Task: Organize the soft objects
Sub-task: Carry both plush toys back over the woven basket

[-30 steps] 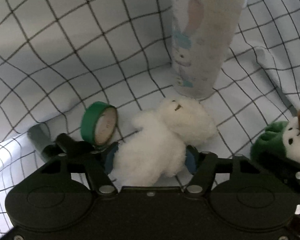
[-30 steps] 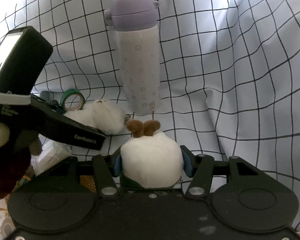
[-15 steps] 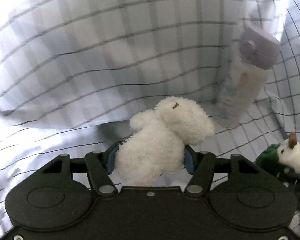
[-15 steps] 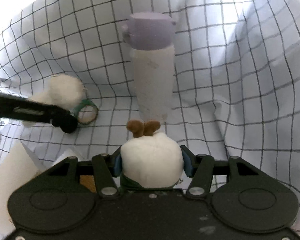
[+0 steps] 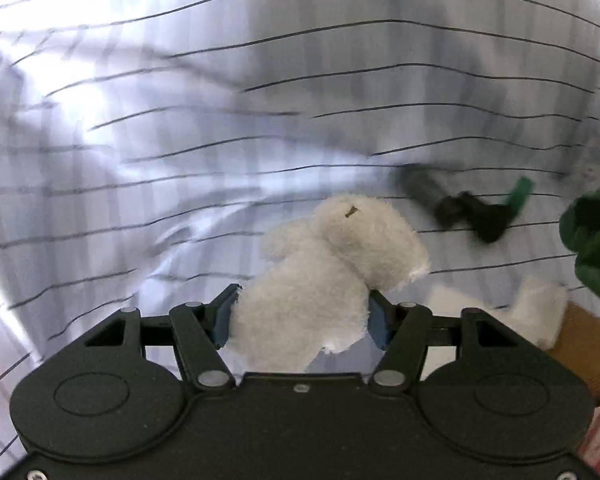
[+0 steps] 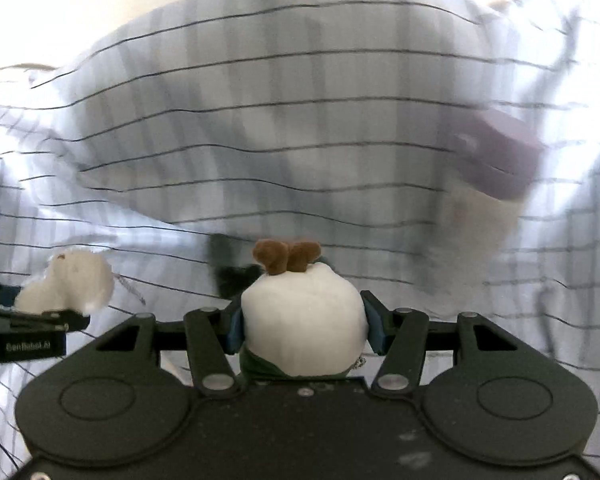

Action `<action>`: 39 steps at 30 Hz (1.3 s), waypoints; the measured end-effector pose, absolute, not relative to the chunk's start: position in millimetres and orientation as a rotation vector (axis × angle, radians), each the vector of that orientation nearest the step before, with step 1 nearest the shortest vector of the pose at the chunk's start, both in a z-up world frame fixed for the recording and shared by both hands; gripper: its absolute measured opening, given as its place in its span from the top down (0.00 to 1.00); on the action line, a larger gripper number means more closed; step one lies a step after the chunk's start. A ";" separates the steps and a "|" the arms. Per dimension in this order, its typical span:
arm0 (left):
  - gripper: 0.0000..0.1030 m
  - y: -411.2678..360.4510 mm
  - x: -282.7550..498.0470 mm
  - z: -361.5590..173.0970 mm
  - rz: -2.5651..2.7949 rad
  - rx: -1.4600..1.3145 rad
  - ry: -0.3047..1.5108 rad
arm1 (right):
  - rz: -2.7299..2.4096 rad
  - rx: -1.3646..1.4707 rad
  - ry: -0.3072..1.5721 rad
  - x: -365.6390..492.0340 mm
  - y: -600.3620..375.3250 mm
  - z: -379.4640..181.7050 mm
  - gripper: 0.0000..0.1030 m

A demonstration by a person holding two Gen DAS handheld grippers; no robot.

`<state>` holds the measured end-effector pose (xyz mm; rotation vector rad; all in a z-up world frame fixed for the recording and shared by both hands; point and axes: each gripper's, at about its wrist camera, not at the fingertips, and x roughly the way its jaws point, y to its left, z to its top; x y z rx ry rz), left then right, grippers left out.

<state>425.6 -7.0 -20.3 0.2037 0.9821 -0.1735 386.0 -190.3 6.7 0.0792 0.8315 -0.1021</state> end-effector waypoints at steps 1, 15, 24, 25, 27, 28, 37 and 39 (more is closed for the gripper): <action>0.42 2.5 422.8 -20.5 -0.159 0.197 0.977 | -0.091 0.073 0.828 389.5 -182.4 7.0 0.46; 0.42 91.0 378.2 -20.0 -0.031 0.098 0.926 | 0.118 0.009 0.786 417.4 -73.6 -1.1 0.46; 0.42 127.6 328.4 -18.7 0.057 0.045 0.889 | 0.269 -0.033 0.786 394.6 -22.1 -7.0 0.46; 0.42 131.0 321.5 -18.5 0.070 0.038 0.887 | 0.287 -0.039 0.783 388.0 -17.5 -5.7 0.46; 0.42 136.5 308.4 -18.6 0.094 0.028 0.879 | 0.325 -0.051 0.781 375.8 -9.3 -6.7 0.46; 0.42 139.0 300.9 -18.1 0.105 0.023 0.876 | 0.345 -0.060 0.779 368.2 -6.1 -6.7 0.46; 0.43 141.3 270.9 14.6 0.174 -0.052 0.819 | 0.468 -0.133 0.735 290.8 3.9 3.3 0.45; 0.43 142.8 262.7 17.7 0.172 -0.078 0.824 | 0.480 -0.127 0.739 274.9 -0.6 5.4 0.45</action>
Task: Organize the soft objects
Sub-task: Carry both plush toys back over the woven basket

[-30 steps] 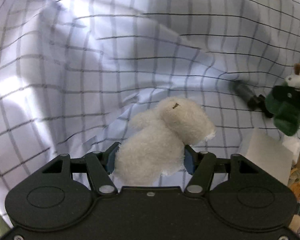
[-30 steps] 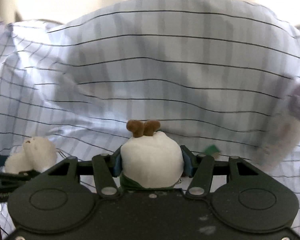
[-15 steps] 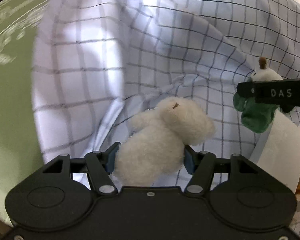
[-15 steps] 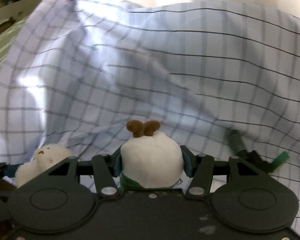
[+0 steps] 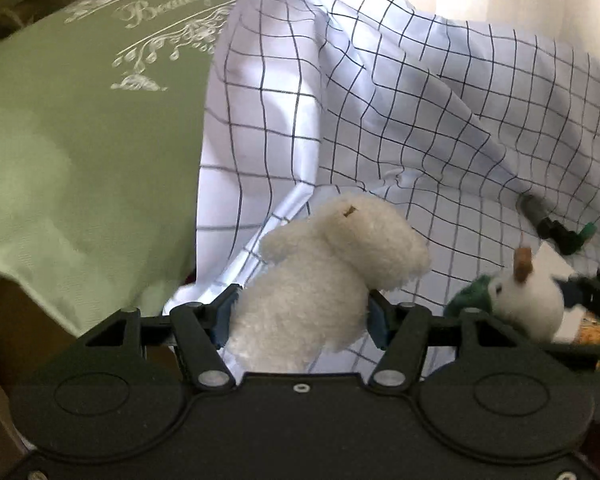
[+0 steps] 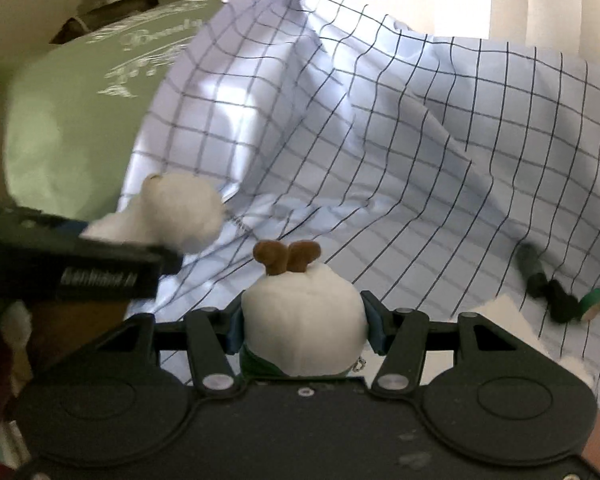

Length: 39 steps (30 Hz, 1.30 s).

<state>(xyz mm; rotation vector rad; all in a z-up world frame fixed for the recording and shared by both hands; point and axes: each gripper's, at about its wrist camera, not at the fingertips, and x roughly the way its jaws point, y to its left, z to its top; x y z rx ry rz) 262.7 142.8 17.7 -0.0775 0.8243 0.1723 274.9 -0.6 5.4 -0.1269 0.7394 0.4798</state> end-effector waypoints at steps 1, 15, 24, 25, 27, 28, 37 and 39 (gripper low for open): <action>0.43 142.2 258.1 17.7 0.176 -0.080 0.826 | 0.487 -0.125 0.739 266.9 -3.2 6.8 0.45; 0.43 97.8 181.5 3.7 0.076 -0.065 0.903 | 0.444 -0.098 0.730 131.0 -63.7 16.9 0.45; 0.43 51.1 130.0 6.1 -0.048 -0.002 0.905 | 0.319 0.023 0.731 44.7 -112.8 17.3 0.45; 0.43 44.9 124.5 5.8 -0.062 0.007 0.905 | 0.302 0.045 0.735 36.8 -118.6 16.1 0.45; 0.43 32.9 114.7 5.5 -0.089 0.022 0.903 | 0.255 0.085 0.740 20.7 -129.9 14.4 0.45; 0.43 27.3 110.0 5.4 -0.101 0.031 0.899 | 0.229 0.101 0.737 13.1 -135.4 13.7 0.45; 0.43 -16.0 75.7 -5.2 -0.149 0.111 0.876 | -0.032 0.256 0.707 -33.7 -177.1 12.0 0.45; 0.42 -21.6 68.8 -9.4 -0.150 0.125 0.875 | -0.080 0.276 0.708 -39.7 -181.7 10.8 0.45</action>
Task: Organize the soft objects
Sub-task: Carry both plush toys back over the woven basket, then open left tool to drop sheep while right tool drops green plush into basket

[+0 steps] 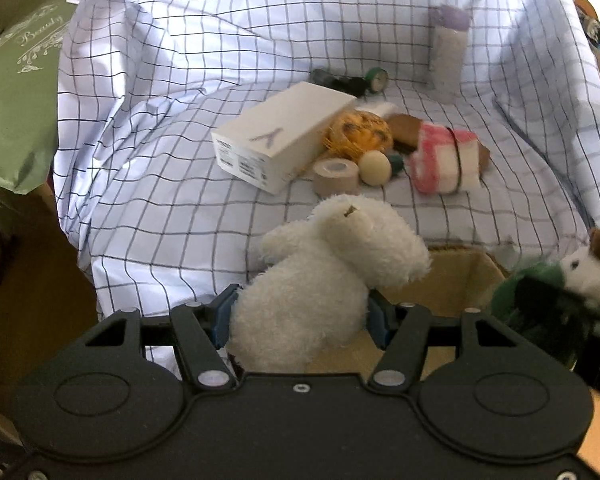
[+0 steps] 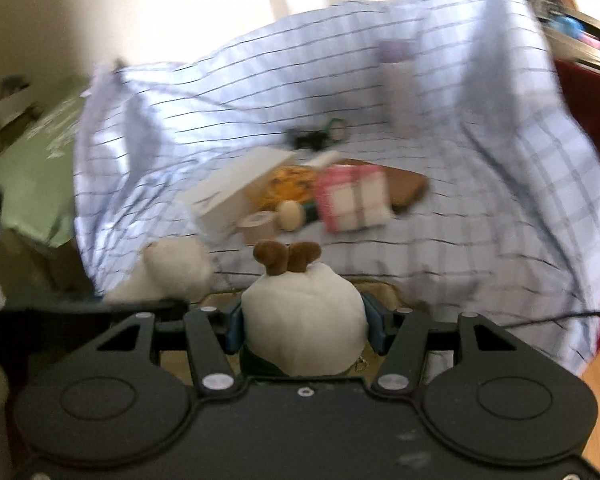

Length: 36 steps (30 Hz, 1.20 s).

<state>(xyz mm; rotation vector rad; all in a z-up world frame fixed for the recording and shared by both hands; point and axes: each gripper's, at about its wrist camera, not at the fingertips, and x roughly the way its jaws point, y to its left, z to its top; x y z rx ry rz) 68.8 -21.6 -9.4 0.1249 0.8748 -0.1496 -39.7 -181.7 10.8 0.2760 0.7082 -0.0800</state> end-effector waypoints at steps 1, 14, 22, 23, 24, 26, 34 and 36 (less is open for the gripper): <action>0.42 -24.1 64.9 -11.4 -0.149 0.131 0.874 | -0.094 0.287 0.708 -43.4 -184.6 10.3 0.45; 0.42 -39.0 37.2 -28.7 -0.128 0.128 0.878 | -0.164 0.303 0.703 -67.2 -188.2 3.4 0.45; 0.38 -31.1 34.9 -32.5 -0.115 0.102 0.880 | -0.171 0.297 0.723 -66.0 -187.1 2.7 0.45; 0.38 -30.7 35.1 -32.7 -0.112 0.099 0.882 | -0.168 0.292 0.724 -65.7 -185.8 3.0 0.45; 0.37 -29.6 34.9 -33.0 -0.112 0.096 0.882 | -0.165 0.287 0.724 -65.4 -184.9 3.4 0.45; 0.35 -27.7 34.1 -33.0 -0.098 0.095 0.880 | -0.158 0.277 0.724 -65.0 -183.4 4.1 0.45; 0.22 -22.4 29.4 -33.6 -0.071 0.101 0.867 | -0.149 0.273 0.726 -64.1 -188.5 3.5 0.45; 0.22 -22.4 28.7 -35.6 -0.075 0.107 0.877 | -0.150 0.276 0.728 -64.2 -189.4 3.1 0.45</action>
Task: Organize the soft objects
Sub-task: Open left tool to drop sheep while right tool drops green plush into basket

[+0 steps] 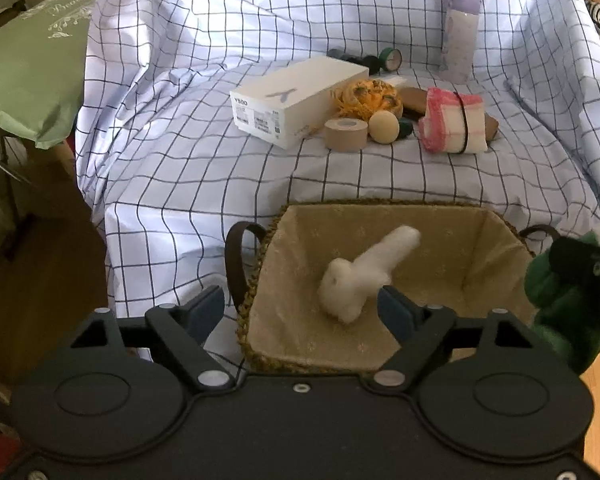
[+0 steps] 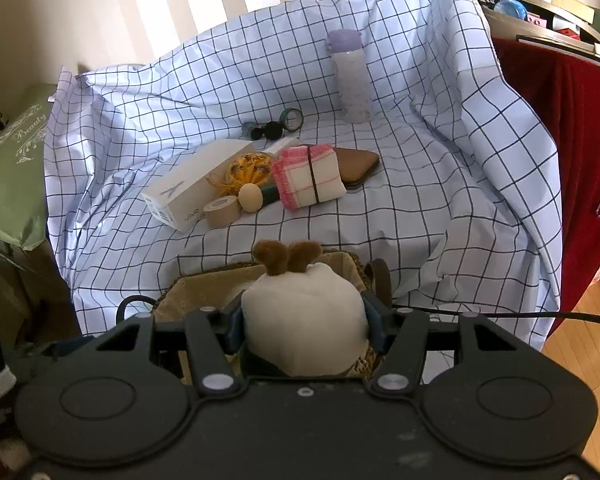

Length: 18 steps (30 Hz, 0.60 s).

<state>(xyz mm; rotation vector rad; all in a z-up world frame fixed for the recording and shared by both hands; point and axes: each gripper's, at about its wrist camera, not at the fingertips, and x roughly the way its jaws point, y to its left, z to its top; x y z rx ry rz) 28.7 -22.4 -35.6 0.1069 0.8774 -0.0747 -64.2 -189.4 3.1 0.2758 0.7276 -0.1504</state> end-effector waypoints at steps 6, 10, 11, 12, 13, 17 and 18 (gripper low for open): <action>0.22 -22.3 28.8 -37.6 -0.083 0.111 0.893 | -0.158 0.272 0.727 -64.3 -188.6 2.9 0.44; 0.22 -23.0 27.9 -37.4 -0.086 0.116 0.888 | -0.157 0.261 0.729 -63.7 -186.6 2.1 0.44; 0.22 -22.8 28.0 -37.4 -0.086 0.115 0.889 | -0.157 0.258 0.729 -63.8 -186.5 1.9 0.44; 0.22 -22.5 28.1 -37.6 -0.085 0.114 0.889 | -0.157 0.255 0.728 -63.8 -186.4 1.8 0.44; 0.22 -22.0 28.2 -37.7 -0.084 0.112 0.890 | -0.157 0.252 0.726 -64.1 -185.9 1.9 0.44; 0.22 -19.6 27.6 -37.4 -0.083 0.106 0.890 | -0.153 0.246 0.722 -63.9 -186.3 1.6 0.43; 0.22 -19.1 27.4 -37.2 -0.084 0.105 0.889 | -0.150 0.245 0.719 -64.0 -186.2 1.9 0.40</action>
